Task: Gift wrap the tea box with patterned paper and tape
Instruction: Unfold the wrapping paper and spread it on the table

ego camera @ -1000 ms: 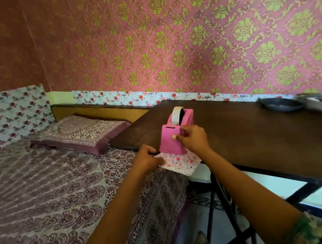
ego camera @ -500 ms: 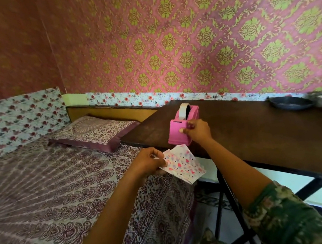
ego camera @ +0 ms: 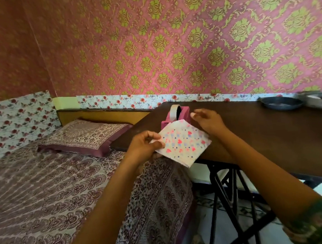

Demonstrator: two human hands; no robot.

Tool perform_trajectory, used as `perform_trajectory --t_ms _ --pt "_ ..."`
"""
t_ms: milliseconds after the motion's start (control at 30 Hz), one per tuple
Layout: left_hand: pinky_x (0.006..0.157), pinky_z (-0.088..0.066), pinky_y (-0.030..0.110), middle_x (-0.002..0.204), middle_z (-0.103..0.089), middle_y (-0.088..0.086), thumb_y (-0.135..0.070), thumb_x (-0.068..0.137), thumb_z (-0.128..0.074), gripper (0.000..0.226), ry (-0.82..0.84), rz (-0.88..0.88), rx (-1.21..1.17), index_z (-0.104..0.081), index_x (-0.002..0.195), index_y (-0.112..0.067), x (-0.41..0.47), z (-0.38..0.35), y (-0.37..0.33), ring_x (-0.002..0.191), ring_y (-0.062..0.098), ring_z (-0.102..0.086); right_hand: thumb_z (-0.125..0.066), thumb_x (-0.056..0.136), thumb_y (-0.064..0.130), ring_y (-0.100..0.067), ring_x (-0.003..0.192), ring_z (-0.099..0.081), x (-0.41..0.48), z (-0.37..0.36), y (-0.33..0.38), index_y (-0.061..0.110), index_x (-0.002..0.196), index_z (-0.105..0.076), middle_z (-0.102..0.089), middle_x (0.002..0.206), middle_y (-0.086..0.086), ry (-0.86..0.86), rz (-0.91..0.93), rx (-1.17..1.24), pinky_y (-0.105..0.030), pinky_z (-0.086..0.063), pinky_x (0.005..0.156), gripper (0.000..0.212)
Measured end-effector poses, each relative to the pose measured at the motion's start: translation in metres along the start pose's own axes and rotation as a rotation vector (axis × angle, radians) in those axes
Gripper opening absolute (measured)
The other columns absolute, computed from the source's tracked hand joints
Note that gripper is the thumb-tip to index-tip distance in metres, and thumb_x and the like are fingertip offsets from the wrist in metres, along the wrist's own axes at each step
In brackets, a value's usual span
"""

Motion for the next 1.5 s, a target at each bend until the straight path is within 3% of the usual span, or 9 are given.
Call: perform_trajectory --t_ms 333,433,533,667,767,933,1133,1400,1500 --pt "0.071 -0.051 0.027 0.105 -0.059 0.004 -0.003 0.094 -0.045 0.018 0.064 0.002 -0.162 -0.060 0.100 -0.010 0.065 -0.139 0.011 0.083 0.011 -0.058 -0.053 0.093 0.030 -0.025 0.123 -0.049 -0.016 0.099 -0.066 0.018 0.125 -0.057 -0.049 0.138 -0.005 -0.134 -0.119 -0.079 -0.033 -0.046 0.094 0.035" --pt "0.074 -0.049 0.029 0.111 -0.059 0.004 -0.004 0.095 -0.041 0.025 0.042 -0.047 -0.121 -0.062 0.103 -0.015 0.084 -0.165 0.013 0.087 0.012 -0.057 -0.053 0.093 0.033 -0.025 0.139 -0.027 -0.015 0.107 -0.087 0.018 0.129 -0.054 -0.036 0.149 -0.006 -0.183 -0.141 -0.177 -0.043 -0.024 0.114 0.039" --pt "0.093 -0.050 0.041 0.134 -0.053 0.003 -0.006 0.095 -0.044 0.031 0.026 -0.140 -0.060 -0.063 0.117 -0.017 0.101 -0.186 0.012 0.118 0.020 -0.052 -0.050 0.093 0.039 -0.026 0.145 -0.007 -0.008 0.110 -0.103 0.022 0.133 -0.050 -0.022 0.155 -0.003 -0.208 -0.186 -0.328 -0.047 -0.003 0.116 0.044" --pt "0.105 -0.042 0.038 0.145 -0.042 0.000 -0.007 0.096 -0.045 0.041 0.098 -0.358 0.043 -0.048 0.135 -0.020 0.118 -0.213 -0.001 0.134 0.017 -0.038 -0.050 0.094 0.031 -0.025 0.137 -0.032 0.003 0.104 -0.112 0.017 0.134 -0.048 -0.034 0.149 -0.007 -0.192 -0.202 0.052 -0.039 -0.031 0.108 0.042" --pt "0.103 -0.040 0.032 0.148 -0.035 -0.007 -0.010 0.095 -0.049 0.052 0.159 -0.471 0.117 -0.035 0.142 -0.025 0.126 -0.233 -0.002 0.130 0.007 -0.036 -0.048 0.096 0.029 -0.022 0.131 -0.041 0.007 0.096 -0.115 0.017 0.134 -0.047 -0.040 0.145 -0.004 -0.162 -0.189 0.278 -0.029 -0.040 0.097 0.040" --pt "0.087 -0.051 0.019 0.109 -0.065 -0.009 -0.015 0.090 -0.057 0.029 0.234 -0.491 0.010 -0.059 0.116 -0.029 0.130 -0.251 0.007 0.103 0.000 -0.062 -0.050 0.094 0.032 -0.017 0.115 -0.057 0.020 0.096 -0.129 0.016 0.131 -0.052 -0.060 0.124 -0.003 -0.167 -0.099 0.302 -0.011 -0.047 0.082 0.040" --pt "0.083 -0.053 0.020 0.105 -0.069 -0.005 -0.014 0.091 -0.055 0.024 0.295 -0.434 -0.053 -0.063 0.110 -0.027 0.131 -0.253 0.010 0.099 0.007 -0.065 -0.056 0.088 0.040 -0.012 0.106 -0.061 0.027 0.092 -0.134 0.020 0.128 -0.054 -0.064 0.117 0.001 -0.145 -0.089 0.351 -0.029 -0.051 0.091 0.045" --pt "0.073 -0.055 0.022 0.092 -0.066 -0.012 -0.012 0.092 -0.054 0.021 0.212 -0.315 -0.062 -0.061 0.090 -0.031 0.136 -0.244 0.016 0.093 0.009 -0.065 -0.056 0.092 0.018 -0.033 0.097 -0.064 0.014 0.126 -0.148 0.007 0.091 -0.065 -0.067 0.098 -0.017 -0.513 -0.132 0.432 -0.054 -0.052 0.084 0.014" --pt "0.068 -0.054 0.020 0.108 -0.064 0.000 -0.010 0.094 -0.051 0.012 0.054 -0.191 -0.156 -0.056 0.099 -0.019 0.142 -0.230 0.026 0.099 0.012 -0.062 -0.056 0.091 0.017 -0.045 0.097 -0.058 0.008 0.133 -0.155 -0.002 0.086 -0.059 -0.061 0.100 -0.029 -0.635 -0.200 0.506 -0.058 -0.050 0.083 0.019"
Point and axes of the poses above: each hand's wrist, its own x-axis towards the middle knuckle, its own z-axis out of the back of the hand, y = z × x, the point moved 7 cm from there along x, towards the middle knuckle
